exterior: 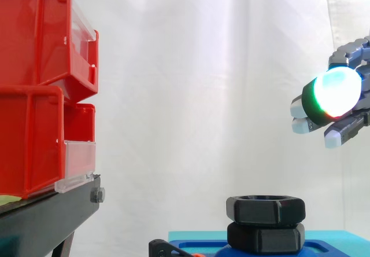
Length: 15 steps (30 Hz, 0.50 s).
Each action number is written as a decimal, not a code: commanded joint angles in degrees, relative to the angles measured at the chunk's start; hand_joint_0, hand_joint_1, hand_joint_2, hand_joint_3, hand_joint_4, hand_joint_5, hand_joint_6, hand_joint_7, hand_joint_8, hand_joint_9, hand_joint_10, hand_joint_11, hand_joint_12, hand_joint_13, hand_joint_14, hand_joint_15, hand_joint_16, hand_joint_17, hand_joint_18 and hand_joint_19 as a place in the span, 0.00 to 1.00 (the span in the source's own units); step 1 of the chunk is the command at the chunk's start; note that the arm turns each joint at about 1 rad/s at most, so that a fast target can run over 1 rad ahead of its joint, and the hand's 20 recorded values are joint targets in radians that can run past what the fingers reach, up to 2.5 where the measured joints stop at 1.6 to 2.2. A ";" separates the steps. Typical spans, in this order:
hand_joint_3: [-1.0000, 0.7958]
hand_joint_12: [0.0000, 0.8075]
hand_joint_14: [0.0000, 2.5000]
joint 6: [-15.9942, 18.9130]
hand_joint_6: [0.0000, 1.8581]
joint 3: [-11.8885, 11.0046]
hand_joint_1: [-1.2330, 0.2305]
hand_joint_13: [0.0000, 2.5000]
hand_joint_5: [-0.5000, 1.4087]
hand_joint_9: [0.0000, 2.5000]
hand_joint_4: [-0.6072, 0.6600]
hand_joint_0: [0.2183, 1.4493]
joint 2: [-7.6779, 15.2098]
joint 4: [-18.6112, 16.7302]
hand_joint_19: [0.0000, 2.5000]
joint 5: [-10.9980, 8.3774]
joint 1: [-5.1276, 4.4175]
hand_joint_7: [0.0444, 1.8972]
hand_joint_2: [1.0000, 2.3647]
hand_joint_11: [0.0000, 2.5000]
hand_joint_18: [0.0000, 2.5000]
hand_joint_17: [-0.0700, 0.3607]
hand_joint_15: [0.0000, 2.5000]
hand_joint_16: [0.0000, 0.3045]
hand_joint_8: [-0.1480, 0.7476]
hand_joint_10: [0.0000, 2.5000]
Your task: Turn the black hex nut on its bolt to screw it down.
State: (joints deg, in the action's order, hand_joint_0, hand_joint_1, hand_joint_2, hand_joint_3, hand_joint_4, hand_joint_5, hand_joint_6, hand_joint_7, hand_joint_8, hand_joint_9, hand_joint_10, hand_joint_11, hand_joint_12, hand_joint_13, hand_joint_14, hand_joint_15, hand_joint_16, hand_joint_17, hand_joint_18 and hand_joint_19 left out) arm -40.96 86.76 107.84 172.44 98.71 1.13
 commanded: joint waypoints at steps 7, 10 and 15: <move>0.28 0.48 0.00 0.00 0.27 -0.01 0.56 0.00 0.10 0.00 0.50 0.18 0.00 0.00 0.08 0.00 0.01 0.29 0.00 0.00 0.08 0.52 0.00 0.23 0.35 0.00; 0.28 0.48 0.00 0.00 0.27 -0.01 0.56 0.00 0.10 0.01 0.50 0.18 0.00 0.00 0.09 0.00 0.01 0.29 0.00 0.00 0.08 0.52 0.00 0.23 0.37 0.00; 0.28 0.48 0.00 0.00 0.27 -0.01 0.55 0.00 0.10 0.01 0.50 0.18 0.00 0.00 0.09 0.00 0.01 0.29 0.00 0.00 0.08 0.52 0.00 0.22 0.36 0.00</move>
State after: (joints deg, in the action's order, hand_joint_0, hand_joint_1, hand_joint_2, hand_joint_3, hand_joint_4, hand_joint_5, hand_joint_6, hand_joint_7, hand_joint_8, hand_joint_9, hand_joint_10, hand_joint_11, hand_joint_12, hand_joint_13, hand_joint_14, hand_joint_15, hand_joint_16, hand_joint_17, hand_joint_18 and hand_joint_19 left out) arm -40.96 86.78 107.84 172.44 98.70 1.14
